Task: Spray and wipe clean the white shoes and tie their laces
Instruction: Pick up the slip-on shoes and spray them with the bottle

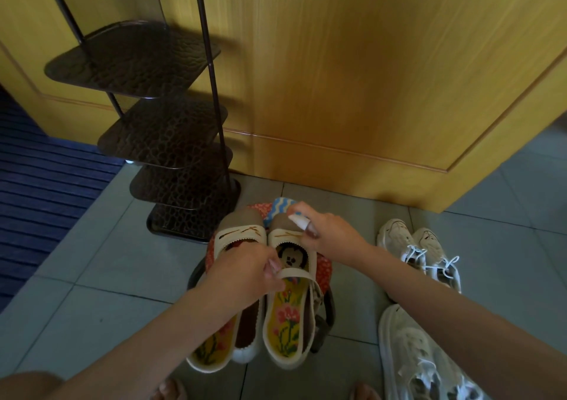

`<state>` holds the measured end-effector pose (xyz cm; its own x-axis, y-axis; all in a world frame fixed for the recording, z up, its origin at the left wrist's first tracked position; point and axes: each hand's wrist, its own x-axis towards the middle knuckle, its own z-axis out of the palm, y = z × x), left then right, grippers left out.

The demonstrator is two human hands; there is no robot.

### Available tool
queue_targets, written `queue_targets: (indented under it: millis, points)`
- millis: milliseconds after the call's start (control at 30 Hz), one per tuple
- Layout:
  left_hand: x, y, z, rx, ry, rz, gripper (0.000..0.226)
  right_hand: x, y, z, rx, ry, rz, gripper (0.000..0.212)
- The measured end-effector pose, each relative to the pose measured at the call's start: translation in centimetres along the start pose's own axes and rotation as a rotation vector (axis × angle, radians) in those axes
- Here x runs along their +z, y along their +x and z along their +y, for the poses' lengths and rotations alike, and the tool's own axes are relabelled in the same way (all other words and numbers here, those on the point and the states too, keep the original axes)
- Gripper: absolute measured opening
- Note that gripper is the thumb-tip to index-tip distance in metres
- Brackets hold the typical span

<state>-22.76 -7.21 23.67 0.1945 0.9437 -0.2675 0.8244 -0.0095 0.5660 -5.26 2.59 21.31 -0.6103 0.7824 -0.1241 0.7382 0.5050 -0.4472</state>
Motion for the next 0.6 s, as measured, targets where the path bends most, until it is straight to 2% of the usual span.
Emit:
queue_targets:
  millis: [233, 400, 600]
  points:
    - [0.04, 0.33, -0.02, 0.036, 0.039, 0.040, 0.015, -0.01, 0.44, 0.19, -0.010, -0.085, 0.036, 0.039]
    - [0.07, 0.21, -0.15, 0.041, 0.047, 0.036, 0.013, 0.00, 0.51, 0.00, -0.053, 0.036, 0.028, 0.043]
    - [0.16, 0.13, -0.23, 0.022, 0.037, 0.025, 0.012, -0.03, 0.36, 0.07, -0.052, -0.097, 0.001, 0.039]
